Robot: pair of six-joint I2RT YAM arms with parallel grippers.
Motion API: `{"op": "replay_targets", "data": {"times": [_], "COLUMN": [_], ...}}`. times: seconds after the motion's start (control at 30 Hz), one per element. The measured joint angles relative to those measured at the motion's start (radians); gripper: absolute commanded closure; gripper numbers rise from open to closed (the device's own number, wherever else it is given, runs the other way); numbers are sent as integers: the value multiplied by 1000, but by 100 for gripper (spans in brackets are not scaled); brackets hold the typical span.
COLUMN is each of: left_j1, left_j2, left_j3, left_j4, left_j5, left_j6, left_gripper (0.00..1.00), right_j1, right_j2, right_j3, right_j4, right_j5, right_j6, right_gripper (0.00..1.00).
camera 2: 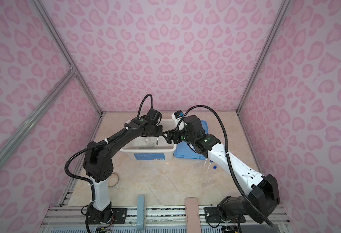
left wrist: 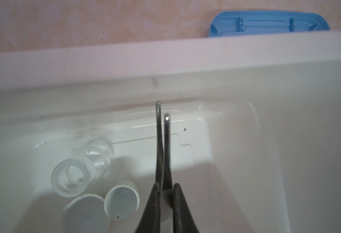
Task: Organize the chemistry lab equipment
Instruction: 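Lower the tweezers into the box beside the cups and open the left gripper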
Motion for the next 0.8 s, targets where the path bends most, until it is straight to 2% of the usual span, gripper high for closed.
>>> {"op": "replay_targets", "data": {"times": [0.8], "left_j1": [5], "left_j2": [70], "left_j3": [-109], "left_j4": [94], "left_j5": [-19], "left_j6": [-5], "left_gripper": [96], "right_j1": [-11], "right_j2": [25], "right_j3": [-44], "right_j4": [56], "right_j5": [-14], "right_j6": [17], "right_gripper": [6]}}
